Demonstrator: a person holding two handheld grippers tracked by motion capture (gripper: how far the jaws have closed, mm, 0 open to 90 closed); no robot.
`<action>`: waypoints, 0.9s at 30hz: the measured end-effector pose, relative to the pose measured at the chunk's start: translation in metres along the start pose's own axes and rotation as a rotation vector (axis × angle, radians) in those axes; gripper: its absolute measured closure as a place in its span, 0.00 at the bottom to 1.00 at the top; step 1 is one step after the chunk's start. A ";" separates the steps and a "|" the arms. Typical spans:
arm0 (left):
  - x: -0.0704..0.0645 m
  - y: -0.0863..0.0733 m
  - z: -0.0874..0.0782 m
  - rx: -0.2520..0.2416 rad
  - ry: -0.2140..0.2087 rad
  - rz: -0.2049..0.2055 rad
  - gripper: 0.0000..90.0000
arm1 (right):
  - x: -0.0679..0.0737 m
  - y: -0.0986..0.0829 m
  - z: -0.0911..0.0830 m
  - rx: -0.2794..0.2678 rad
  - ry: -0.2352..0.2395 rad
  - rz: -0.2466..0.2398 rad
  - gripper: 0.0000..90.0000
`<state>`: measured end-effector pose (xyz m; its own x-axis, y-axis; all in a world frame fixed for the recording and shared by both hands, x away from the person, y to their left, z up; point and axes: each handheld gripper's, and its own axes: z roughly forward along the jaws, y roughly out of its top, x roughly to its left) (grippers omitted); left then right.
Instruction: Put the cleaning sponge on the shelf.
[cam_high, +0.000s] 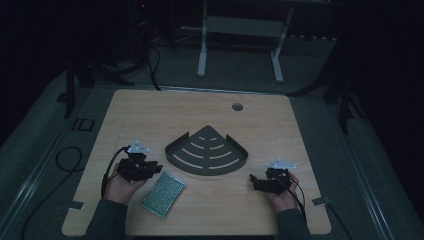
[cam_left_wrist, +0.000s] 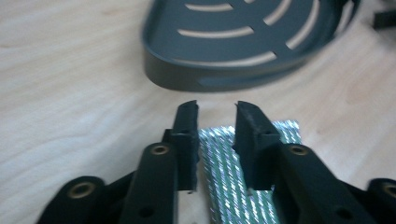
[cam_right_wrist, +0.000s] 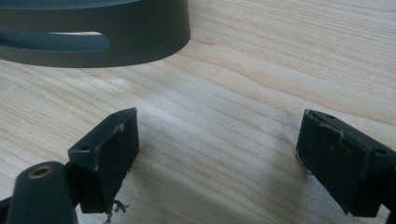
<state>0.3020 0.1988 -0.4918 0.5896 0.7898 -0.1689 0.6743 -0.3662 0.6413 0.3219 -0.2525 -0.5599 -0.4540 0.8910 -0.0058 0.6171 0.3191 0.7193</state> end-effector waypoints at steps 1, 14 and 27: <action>-0.001 0.000 0.001 0.012 -0.003 0.009 0.83 | 0.000 0.000 0.000 0.000 0.000 0.000 0.14; -0.028 -0.009 0.010 0.182 -0.030 0.128 1.00 | 0.000 0.000 0.000 0.000 0.000 0.000 0.14; -0.024 -0.023 0.018 0.254 -0.008 0.109 1.00 | 0.000 0.000 0.000 0.000 0.000 -0.001 0.14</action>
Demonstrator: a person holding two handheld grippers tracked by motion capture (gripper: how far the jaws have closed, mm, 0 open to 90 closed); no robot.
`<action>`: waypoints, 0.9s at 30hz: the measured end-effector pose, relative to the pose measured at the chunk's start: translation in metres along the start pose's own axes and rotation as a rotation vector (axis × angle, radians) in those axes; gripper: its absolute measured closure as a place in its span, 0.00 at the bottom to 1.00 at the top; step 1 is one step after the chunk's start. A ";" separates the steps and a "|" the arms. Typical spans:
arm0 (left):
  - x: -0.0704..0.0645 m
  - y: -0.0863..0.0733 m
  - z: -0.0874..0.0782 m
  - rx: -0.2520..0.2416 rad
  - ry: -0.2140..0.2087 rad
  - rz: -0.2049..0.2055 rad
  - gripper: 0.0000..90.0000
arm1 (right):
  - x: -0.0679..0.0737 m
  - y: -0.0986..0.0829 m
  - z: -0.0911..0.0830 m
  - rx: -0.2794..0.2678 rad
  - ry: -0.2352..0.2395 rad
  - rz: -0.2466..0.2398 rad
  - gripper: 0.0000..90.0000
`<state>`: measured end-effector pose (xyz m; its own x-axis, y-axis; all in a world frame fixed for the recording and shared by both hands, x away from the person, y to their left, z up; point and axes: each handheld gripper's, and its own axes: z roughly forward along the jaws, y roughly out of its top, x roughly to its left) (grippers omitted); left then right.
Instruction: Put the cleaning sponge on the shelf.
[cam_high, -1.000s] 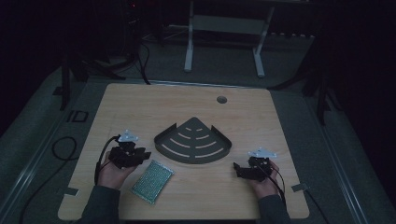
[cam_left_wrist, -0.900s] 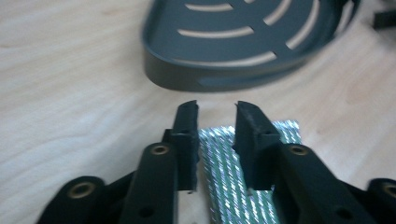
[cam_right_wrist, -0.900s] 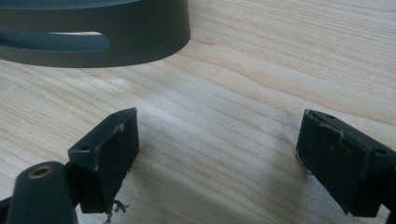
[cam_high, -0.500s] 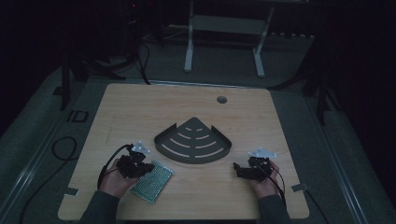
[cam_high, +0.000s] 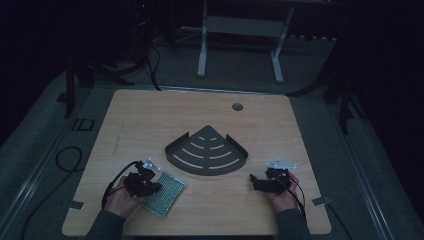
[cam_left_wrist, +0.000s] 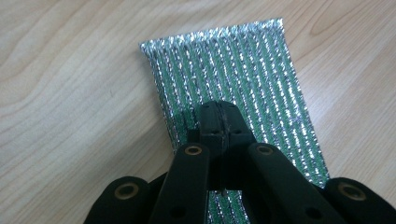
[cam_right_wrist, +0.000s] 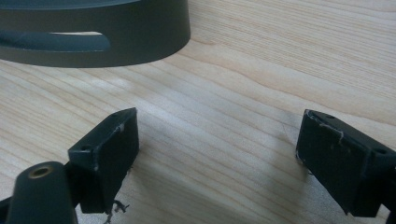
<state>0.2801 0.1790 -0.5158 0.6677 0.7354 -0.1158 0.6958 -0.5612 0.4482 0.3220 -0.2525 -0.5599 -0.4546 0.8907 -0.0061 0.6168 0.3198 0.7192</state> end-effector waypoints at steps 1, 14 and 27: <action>0.000 0.000 0.001 -0.002 -0.001 -0.004 1.00 | 0.000 0.000 0.000 0.000 0.000 0.001 0.14; 0.019 0.002 0.001 -0.013 0.005 -0.066 1.00 | 0.000 0.000 0.000 0.000 0.000 0.000 0.14; 0.043 0.003 -0.003 0.000 0.026 -0.106 1.00 | 0.000 0.000 0.000 0.000 0.001 -0.001 0.14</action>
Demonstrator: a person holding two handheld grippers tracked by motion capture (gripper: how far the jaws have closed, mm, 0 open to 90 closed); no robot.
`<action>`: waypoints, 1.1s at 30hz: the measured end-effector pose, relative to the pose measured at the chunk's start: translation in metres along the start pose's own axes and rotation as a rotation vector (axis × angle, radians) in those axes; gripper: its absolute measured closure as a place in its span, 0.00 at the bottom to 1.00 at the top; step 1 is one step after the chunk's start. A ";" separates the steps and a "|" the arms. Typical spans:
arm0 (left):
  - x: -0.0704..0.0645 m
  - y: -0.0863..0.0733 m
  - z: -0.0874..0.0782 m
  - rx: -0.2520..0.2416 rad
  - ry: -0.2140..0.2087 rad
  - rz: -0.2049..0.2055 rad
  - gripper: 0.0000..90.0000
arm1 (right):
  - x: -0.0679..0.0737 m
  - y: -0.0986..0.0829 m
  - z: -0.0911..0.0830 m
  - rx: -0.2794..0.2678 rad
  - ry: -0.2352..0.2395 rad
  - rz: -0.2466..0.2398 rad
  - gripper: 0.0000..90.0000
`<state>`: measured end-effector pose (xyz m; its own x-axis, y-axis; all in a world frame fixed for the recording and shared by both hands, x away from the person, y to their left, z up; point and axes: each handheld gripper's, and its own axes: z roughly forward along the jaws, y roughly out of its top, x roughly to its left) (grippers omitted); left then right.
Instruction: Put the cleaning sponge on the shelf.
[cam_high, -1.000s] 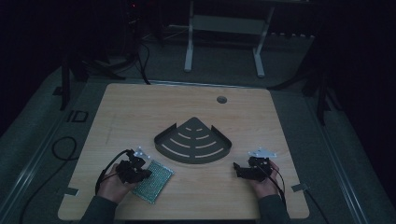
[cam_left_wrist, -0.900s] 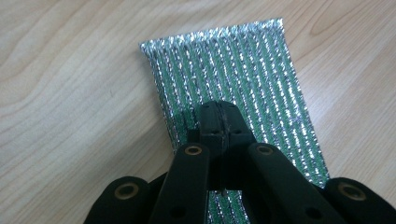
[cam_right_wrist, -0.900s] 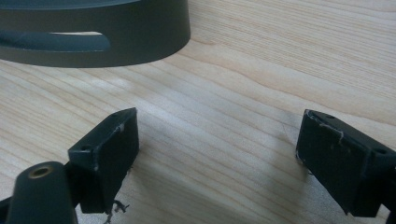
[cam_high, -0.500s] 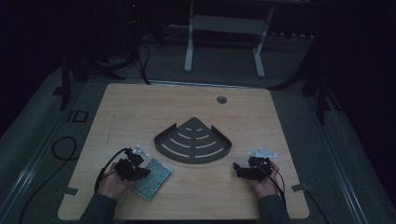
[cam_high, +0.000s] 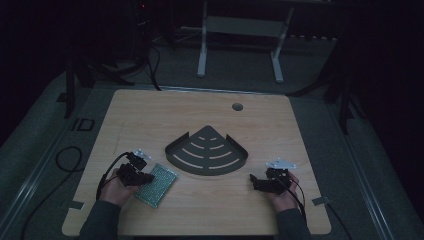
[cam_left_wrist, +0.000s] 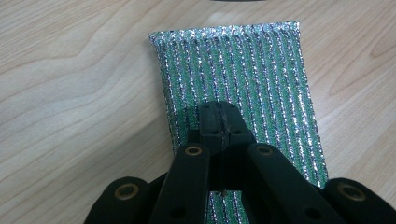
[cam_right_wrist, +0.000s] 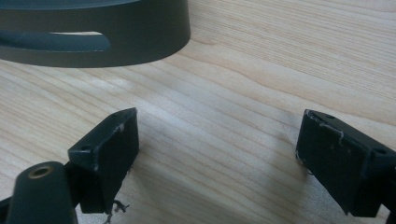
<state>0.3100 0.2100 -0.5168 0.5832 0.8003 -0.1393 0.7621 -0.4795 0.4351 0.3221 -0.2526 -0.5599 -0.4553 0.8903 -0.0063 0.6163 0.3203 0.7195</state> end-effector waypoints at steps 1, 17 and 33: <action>0.001 0.001 -0.001 0.009 0.016 0.006 1.00 | 0.000 0.000 0.000 0.000 0.000 0.000 0.14; 0.022 0.015 -0.019 0.022 -0.013 -0.008 0.87 | -0.001 0.000 0.000 -0.001 0.003 -0.003 0.14; 0.045 0.025 -0.009 0.131 -0.114 -0.094 0.80 | -0.001 0.001 0.001 0.000 0.006 -0.005 0.14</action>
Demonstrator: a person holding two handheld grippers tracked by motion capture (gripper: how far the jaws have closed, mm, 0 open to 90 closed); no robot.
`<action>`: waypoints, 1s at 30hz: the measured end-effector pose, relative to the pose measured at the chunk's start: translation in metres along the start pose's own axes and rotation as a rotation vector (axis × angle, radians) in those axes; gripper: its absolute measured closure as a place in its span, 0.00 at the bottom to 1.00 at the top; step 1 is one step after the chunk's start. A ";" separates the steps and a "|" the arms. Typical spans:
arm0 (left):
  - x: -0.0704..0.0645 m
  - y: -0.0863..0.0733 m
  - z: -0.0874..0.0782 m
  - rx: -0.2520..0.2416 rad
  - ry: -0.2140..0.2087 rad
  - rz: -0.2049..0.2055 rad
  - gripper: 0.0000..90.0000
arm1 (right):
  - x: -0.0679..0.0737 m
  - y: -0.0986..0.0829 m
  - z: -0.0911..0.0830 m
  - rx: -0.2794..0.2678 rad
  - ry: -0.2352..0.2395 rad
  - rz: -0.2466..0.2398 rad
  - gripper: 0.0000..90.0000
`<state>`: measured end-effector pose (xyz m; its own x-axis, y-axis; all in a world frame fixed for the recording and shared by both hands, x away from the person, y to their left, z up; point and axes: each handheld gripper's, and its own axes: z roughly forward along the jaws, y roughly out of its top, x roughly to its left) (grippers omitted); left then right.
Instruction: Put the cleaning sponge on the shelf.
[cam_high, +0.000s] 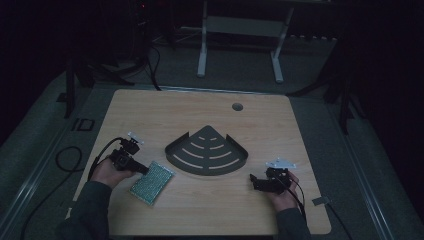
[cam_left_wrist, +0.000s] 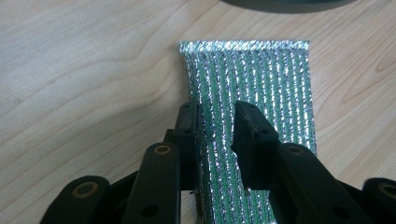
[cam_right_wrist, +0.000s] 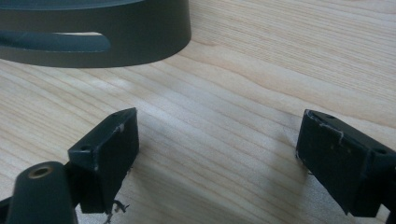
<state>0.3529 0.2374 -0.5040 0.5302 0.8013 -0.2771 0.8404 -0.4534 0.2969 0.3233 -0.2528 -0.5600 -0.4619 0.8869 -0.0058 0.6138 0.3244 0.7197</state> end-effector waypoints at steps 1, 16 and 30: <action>0.001 0.000 0.001 0.006 -0.002 -0.004 0.80 | 0.000 0.000 0.000 0.000 0.000 0.000 0.14; 0.006 0.007 0.002 0.070 -0.011 0.001 0.83 | 0.000 0.000 0.000 0.000 0.000 0.000 0.14; 0.009 0.007 0.012 0.109 -0.009 -0.015 0.82 | 0.000 0.000 0.000 0.000 0.000 0.000 0.14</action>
<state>0.3650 0.2365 -0.5155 0.5182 0.8048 -0.2894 0.8551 -0.4817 0.1918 0.3233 -0.2528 -0.5600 -0.4622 0.8868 -0.0060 0.6136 0.3248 0.7197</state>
